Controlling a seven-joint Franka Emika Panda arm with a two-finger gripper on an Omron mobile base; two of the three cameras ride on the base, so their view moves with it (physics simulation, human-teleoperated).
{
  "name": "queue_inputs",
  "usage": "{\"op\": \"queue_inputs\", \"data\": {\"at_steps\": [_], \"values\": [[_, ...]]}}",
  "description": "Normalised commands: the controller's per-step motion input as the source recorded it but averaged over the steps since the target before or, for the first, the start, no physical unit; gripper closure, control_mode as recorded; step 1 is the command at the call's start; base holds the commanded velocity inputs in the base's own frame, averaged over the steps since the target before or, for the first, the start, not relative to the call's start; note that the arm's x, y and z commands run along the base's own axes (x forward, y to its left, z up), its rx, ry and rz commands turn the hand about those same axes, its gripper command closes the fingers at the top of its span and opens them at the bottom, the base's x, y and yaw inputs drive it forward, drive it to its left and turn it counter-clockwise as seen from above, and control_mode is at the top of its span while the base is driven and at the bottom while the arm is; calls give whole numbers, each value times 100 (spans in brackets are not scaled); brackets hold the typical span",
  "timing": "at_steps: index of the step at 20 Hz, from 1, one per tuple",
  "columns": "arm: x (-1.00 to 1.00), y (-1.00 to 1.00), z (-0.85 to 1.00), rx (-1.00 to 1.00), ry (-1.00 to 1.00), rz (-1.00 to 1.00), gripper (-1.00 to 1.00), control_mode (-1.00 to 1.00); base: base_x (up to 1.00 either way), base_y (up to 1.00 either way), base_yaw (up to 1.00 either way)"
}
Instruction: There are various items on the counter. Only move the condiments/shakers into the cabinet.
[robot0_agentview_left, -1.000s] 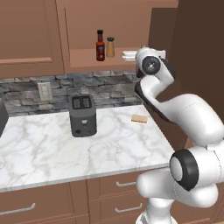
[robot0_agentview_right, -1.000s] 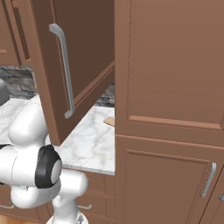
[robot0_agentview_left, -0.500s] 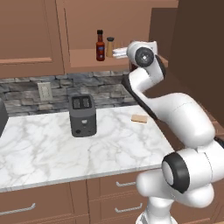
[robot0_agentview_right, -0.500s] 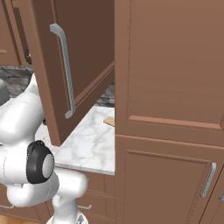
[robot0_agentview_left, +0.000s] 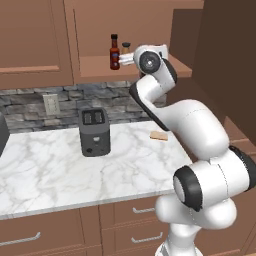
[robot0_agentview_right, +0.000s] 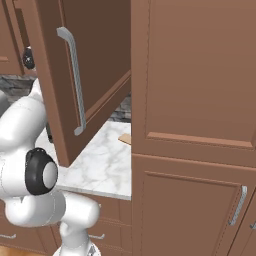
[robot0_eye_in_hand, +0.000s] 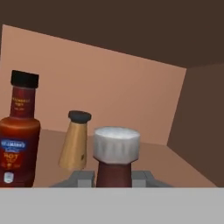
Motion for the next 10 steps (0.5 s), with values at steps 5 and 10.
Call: {"op": "queue_inputs", "data": {"at_steps": [5,10], "values": [[38,-33,12,18,0,3,100,-100,0,0,0],[16,-1,13,1,0,0,100,-100,0,0,0]]}}
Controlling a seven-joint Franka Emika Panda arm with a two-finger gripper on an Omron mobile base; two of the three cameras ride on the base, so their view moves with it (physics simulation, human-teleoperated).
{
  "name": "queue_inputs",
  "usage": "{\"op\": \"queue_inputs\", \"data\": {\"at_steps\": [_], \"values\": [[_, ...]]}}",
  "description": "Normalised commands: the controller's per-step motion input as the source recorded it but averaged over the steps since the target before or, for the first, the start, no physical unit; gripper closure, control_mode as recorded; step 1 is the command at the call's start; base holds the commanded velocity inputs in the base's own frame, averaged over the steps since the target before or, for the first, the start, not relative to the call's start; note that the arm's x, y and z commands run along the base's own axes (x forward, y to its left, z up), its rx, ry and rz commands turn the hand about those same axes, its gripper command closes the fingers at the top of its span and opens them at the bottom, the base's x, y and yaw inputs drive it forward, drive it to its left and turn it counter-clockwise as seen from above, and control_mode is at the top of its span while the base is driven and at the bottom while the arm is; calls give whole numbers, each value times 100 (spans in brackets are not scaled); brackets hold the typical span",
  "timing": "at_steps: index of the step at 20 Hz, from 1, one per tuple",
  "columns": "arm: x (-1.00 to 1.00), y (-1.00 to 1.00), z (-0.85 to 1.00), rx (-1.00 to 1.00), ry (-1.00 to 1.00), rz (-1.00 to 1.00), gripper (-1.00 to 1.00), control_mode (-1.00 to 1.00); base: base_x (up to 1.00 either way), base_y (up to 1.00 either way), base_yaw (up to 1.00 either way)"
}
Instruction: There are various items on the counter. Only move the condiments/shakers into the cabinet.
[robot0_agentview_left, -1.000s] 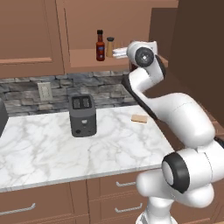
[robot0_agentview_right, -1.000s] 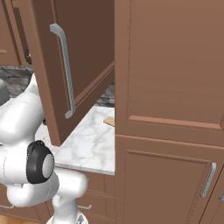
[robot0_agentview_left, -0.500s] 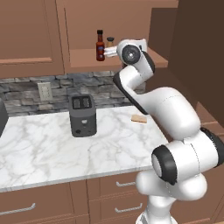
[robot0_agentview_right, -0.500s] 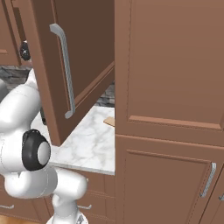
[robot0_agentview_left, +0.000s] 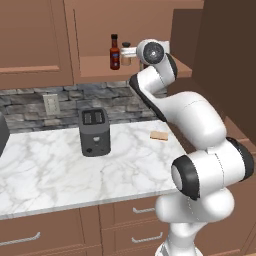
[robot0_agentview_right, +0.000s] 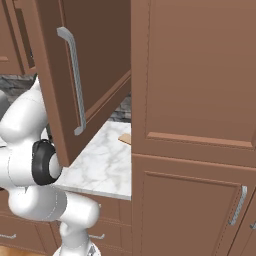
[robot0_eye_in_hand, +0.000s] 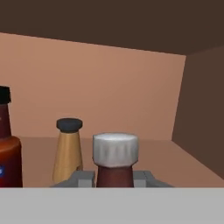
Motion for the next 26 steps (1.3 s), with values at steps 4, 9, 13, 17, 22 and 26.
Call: {"op": "queue_inputs", "data": {"at_steps": [4,9,13,17,22,26], "values": [[29,0,17,1,0,0,100,-100,0,0,0],[0,0,21,0,-1,0,100,-100,0,0,0],[0,0,8,0,-3,0,100,-100,0,0,0],[0,0,7,0,-12,0,100,-100,0,0,0],[6,0,0,-6,-15,0,100,-100,0,0,0],[15,0,-6,-2,-12,0,100,-100,0,0,0]]}}
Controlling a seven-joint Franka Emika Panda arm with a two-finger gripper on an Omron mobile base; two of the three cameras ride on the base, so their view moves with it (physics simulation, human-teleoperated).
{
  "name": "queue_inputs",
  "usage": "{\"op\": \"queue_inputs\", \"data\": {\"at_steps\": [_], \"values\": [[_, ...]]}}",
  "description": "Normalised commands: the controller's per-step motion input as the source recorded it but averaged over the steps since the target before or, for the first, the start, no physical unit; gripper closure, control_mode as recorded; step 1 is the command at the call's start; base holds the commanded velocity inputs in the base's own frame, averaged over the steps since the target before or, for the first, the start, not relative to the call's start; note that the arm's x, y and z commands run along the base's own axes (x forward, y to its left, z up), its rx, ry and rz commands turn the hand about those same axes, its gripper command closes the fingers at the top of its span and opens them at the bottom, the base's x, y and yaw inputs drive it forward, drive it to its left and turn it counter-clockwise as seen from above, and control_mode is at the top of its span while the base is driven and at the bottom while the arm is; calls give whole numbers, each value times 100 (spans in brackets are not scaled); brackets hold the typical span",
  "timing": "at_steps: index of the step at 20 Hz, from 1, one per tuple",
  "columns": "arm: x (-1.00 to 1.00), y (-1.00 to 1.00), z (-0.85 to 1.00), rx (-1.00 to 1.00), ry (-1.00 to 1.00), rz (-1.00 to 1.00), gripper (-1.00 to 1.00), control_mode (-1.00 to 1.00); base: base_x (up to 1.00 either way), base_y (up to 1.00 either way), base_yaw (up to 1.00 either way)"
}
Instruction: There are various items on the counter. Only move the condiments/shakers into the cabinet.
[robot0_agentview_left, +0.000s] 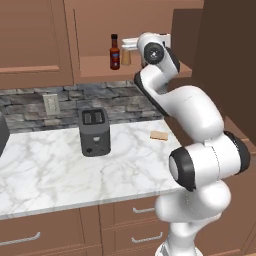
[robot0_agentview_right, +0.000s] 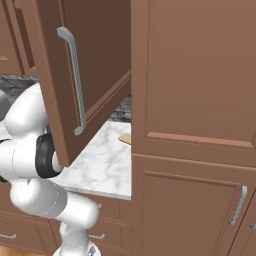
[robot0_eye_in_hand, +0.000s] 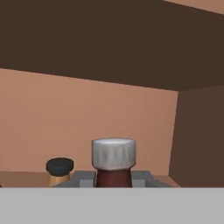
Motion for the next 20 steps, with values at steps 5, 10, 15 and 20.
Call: {"op": "queue_inputs", "data": {"at_steps": [5,10,15,20], "values": [[38,0,-2,0,-6,0,100,-100,0,0,0],[47,0,0,0,-1,0,100,-100,0,0,0],[34,0,-6,0,0,0,100,-100,0,0,0],[21,0,-16,0,3,0,100,-100,0,0,0]]}}
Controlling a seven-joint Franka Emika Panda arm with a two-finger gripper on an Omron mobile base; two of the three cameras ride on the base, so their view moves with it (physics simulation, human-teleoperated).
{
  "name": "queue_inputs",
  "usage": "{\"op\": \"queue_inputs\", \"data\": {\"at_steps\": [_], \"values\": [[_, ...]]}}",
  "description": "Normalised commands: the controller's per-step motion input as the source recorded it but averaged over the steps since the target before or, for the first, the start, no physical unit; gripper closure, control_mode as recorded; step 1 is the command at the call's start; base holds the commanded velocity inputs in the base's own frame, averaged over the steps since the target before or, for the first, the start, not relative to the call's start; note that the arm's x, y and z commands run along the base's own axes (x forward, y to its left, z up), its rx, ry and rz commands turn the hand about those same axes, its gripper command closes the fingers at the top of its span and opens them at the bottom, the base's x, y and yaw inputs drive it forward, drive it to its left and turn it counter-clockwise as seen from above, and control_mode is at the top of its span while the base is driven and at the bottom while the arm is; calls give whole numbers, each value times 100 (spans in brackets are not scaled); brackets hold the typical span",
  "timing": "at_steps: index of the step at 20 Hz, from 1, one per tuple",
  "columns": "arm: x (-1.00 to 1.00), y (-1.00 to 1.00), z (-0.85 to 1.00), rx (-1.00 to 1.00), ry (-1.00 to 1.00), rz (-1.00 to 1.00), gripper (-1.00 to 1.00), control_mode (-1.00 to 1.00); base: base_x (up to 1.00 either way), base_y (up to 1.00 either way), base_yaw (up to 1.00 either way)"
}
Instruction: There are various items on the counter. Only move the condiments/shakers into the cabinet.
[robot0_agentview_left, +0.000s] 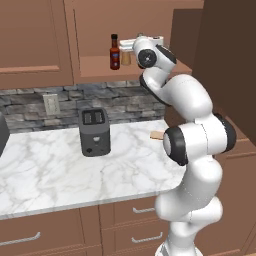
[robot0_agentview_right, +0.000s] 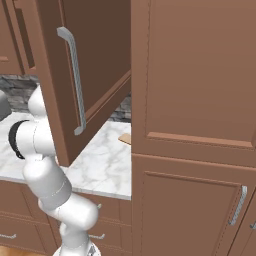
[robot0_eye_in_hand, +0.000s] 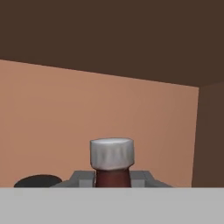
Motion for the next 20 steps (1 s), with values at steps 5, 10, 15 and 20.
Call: {"op": "queue_inputs", "data": {"at_steps": [5,10,15,20], "values": [[23,-8,-13,5,6,0,100,-100,0,0,0],[34,-29,-14,13,4,-1,100,-100,0,0,0],[14,-35,-18,13,0,-1,-100,-100,0,0,0],[0,0,0,1,0,0,-100,-100,0,0,0]]}}
